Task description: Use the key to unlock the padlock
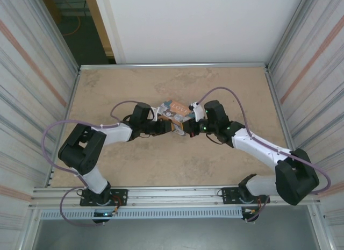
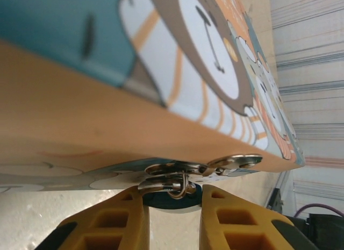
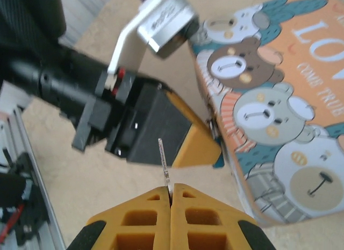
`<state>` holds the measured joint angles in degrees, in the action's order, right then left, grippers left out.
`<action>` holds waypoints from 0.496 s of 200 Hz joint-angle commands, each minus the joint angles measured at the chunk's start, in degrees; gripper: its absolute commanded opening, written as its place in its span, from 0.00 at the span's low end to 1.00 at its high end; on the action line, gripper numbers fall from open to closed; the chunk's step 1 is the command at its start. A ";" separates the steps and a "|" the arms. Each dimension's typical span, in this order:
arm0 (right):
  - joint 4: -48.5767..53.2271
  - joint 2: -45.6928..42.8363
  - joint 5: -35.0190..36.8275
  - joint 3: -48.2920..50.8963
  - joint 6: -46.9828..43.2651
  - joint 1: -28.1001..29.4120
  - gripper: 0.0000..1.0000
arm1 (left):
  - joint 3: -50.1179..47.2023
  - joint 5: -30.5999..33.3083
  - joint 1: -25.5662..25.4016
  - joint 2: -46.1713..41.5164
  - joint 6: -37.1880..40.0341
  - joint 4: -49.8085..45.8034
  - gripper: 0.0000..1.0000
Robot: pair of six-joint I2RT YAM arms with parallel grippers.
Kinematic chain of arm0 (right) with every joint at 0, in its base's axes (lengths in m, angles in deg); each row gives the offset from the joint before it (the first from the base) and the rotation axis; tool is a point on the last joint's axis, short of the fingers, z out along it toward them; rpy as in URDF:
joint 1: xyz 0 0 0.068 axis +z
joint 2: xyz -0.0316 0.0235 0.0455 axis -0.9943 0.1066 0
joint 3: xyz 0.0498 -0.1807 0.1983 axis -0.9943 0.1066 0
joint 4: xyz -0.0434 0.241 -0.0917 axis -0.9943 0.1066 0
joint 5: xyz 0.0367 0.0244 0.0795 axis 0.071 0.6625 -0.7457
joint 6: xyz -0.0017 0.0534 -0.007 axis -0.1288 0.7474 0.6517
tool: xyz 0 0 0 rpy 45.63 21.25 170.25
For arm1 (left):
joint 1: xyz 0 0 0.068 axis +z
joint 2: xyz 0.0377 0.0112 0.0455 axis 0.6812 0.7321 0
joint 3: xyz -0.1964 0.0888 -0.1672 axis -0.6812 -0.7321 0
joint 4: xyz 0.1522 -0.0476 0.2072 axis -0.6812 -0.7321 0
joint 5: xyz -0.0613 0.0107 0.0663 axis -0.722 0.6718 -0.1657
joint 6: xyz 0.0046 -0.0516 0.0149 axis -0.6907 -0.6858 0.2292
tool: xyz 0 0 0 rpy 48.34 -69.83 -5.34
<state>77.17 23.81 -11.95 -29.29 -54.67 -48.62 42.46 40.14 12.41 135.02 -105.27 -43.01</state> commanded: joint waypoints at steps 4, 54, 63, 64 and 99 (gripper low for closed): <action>2.68 -4.55 6.35 3.50 -4.61 2.32 0.00 | 2.55 -2.43 -0.63 -3.24 -2.89 -3.53 0.15; 4.22 -9.09 14.09 7.82 -7.18 9.13 0.00 | 3.04 -2.92 -0.94 -4.10 -6.97 -4.65 0.15; 3.51 -9.29 14.89 8.68 -6.98 10.00 0.00 | 3.17 -3.12 -1.03 -4.05 -7.46 -4.70 0.15; 3.40 -9.29 14.98 8.78 -6.95 10.13 0.00 | 3.18 -3.17 -1.03 -4.01 -7.51 -4.70 0.15; -0.49 -7.97 17.79 11.12 -5.81 12.98 0.00 | 3.18 -3.39 -1.29 -4.65 -8.70 -4.61 0.14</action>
<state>79.27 15.46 1.77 -19.48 -59.69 -37.21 43.73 39.44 11.67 133.34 -111.81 -47.67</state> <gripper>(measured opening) 0.060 0.244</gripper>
